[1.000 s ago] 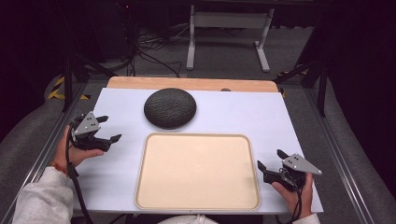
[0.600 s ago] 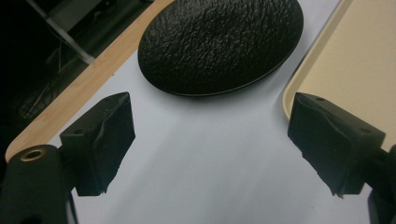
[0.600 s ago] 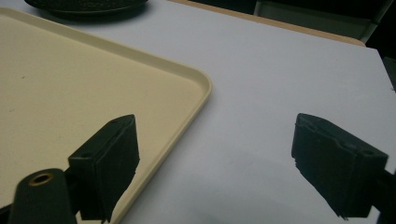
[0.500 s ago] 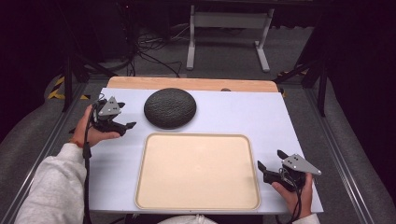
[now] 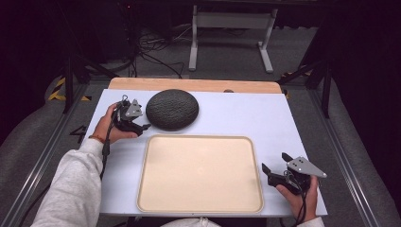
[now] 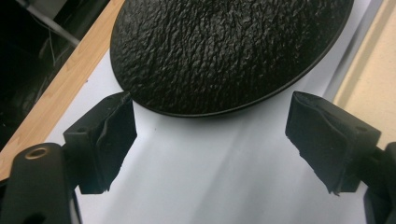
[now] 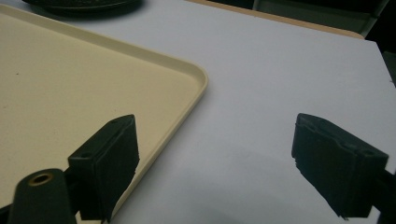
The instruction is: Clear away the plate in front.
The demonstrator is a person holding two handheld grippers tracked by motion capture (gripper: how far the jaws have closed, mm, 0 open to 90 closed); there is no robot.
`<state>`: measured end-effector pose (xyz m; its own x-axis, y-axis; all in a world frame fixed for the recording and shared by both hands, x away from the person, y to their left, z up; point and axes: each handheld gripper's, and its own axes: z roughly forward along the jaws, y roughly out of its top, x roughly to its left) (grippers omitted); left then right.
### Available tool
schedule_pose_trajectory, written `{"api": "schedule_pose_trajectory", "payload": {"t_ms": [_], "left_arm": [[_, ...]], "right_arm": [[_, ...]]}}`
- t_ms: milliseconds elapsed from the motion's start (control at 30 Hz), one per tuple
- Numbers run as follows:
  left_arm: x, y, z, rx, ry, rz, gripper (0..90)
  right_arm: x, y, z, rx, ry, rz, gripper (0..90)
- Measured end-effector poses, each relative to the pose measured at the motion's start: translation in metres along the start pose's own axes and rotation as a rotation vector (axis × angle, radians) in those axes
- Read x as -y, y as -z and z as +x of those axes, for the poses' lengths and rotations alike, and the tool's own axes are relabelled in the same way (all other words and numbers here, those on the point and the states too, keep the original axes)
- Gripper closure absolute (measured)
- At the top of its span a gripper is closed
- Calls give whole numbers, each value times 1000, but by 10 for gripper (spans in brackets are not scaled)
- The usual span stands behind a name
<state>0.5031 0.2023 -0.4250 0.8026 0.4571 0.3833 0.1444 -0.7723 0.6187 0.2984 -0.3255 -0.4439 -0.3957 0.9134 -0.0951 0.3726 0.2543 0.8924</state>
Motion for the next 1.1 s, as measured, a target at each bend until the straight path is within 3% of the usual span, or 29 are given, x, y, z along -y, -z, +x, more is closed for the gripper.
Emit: {"api": "schedule_pose_trajectory", "payload": {"t_ms": [67,167,233,300,433,600,767,867,1000,1100], "left_arm": [[-1,-5,-3,-14,-34,13,196],[-1,-12,-6,-6,-50,26,197],[0,-17,-10,-17,-83,66,198],[0,-21,-11,-22,-91,76,201],[0,-30,-13,-76,-119,100,212],[-7,-36,-17,-144,-194,100,210],[-12,-38,-23,-179,-264,119,210],[-14,-39,-26,-169,-315,126,283],[-14,-41,-32,-156,-384,128,501],[-15,-44,-34,-165,-402,135,626]], "right_arm": [[0,0,1,-2,2,3,151],[1,0,0,-2,3,4,150],[1,1,-1,2,-3,4,150],[2,1,-2,1,-5,4,150],[2,0,-1,3,-4,11,150],[3,0,-1,4,-4,16,150],[4,-1,-2,5,-9,17,149],[4,-1,-2,5,-6,24,149],[3,-2,-1,-9,-11,24,149],[2,-2,-1,-32,-34,21,148]]}}
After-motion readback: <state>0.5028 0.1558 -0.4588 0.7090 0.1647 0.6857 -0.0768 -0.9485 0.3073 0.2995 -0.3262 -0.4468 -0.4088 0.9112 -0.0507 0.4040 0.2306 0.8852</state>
